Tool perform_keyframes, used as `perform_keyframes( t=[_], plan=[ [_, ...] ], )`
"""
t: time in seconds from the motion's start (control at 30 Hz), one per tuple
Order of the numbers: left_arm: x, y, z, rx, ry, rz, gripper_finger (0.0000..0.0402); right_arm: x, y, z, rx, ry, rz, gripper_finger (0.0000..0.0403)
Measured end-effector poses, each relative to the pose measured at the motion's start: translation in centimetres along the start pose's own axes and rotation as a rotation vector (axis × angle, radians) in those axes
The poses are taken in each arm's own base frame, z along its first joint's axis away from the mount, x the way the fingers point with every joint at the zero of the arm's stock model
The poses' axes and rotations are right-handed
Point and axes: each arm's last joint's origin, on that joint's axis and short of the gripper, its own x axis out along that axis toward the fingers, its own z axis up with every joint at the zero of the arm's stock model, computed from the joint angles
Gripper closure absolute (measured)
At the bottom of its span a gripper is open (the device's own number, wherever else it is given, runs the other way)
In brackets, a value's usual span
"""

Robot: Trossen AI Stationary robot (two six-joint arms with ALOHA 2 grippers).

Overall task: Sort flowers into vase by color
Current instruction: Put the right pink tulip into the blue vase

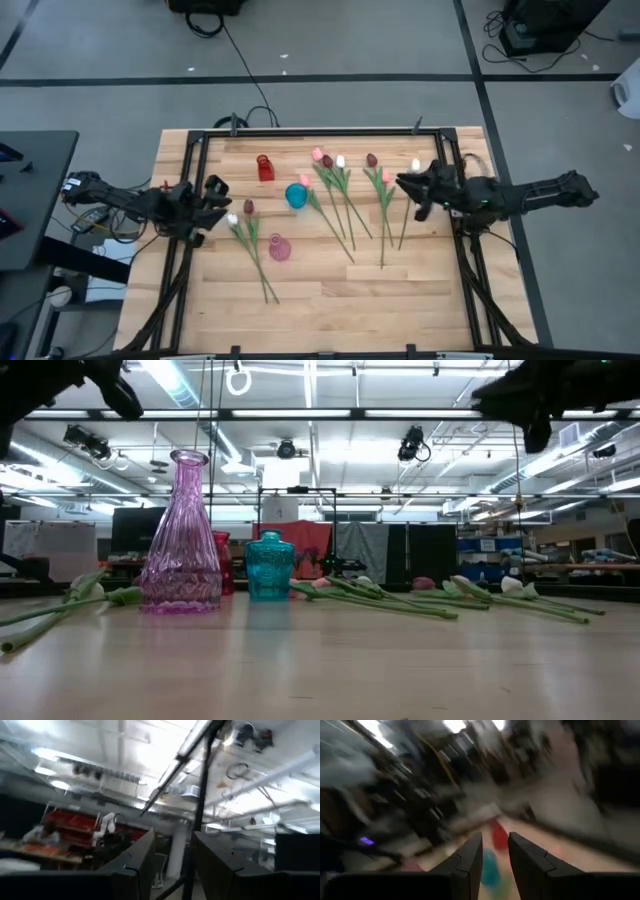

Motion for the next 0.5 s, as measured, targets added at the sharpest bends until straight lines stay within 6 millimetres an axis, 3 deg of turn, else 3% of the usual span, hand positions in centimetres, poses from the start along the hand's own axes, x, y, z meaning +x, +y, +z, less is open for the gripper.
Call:
perform_keyframes(
  t=[0.13,0.3,0.5],
  plan=[
    [1.1,0.3,0.0,0.018,0.132,0.219,0.0264,1.6,0.4,-0.1,0.050,0.282,-0.189,0.0297],
    [2.1,0.5,0.9,0.103,0.267,0.468,0.0264,4.1,0.5,-1.2,0.091,0.647,-0.292,0.0297],
    [2.4,0.5,1.7,0.252,0.285,0.535,0.0264,6.6,-0.8,-4.0,0.077,0.902,-0.403,0.0295]
  ],
)
